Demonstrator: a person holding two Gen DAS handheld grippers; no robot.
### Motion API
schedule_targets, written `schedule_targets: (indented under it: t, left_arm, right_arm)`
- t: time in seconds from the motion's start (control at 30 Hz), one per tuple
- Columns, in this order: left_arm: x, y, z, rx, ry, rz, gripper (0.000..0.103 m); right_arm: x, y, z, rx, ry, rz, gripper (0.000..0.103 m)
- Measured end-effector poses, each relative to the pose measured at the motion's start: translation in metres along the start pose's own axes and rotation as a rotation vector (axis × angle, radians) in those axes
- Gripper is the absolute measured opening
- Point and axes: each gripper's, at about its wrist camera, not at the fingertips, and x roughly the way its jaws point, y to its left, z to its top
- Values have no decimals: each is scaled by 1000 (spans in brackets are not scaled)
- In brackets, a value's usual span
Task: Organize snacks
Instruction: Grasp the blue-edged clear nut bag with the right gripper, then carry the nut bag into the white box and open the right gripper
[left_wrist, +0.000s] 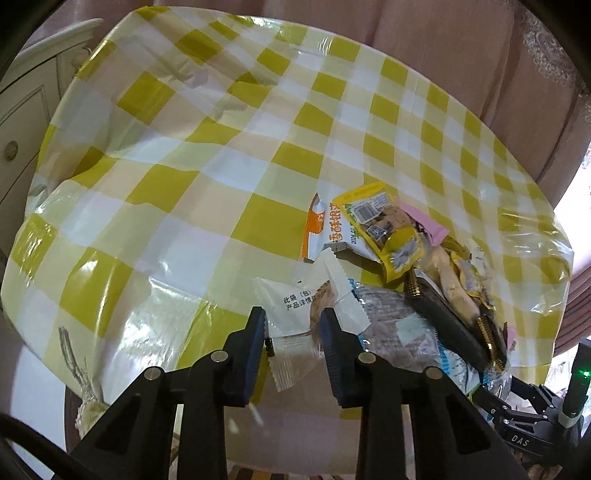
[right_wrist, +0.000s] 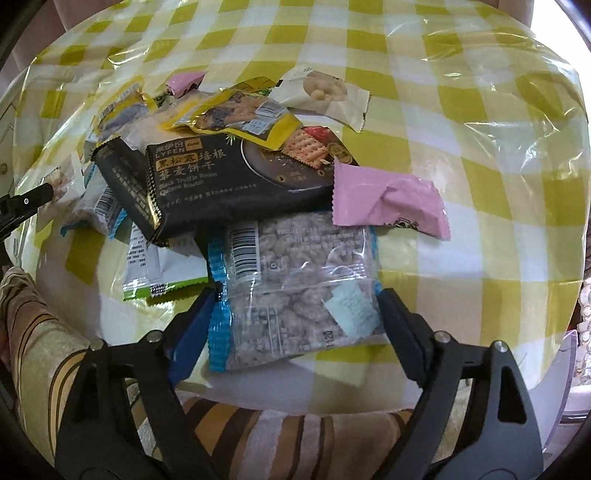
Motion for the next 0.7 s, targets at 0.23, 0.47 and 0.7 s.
schedule_targets:
  t: [0.23, 0.47, 0.7]
  left_arm:
    - [-27, 0, -15, -32, -65, -7, 31]
    - [-42, -15, -28, -9, -88, -14, 31]
    - [-58, -33, -40, 14, -115, -29, 31]
  right_arm:
    - [-22, -17, -16, 38, -65, 42, 83]
    - [-36, -26, -30, 60, -89, 65, 73]
    - [-57, -25, -42, 100, -148, 109, 72]
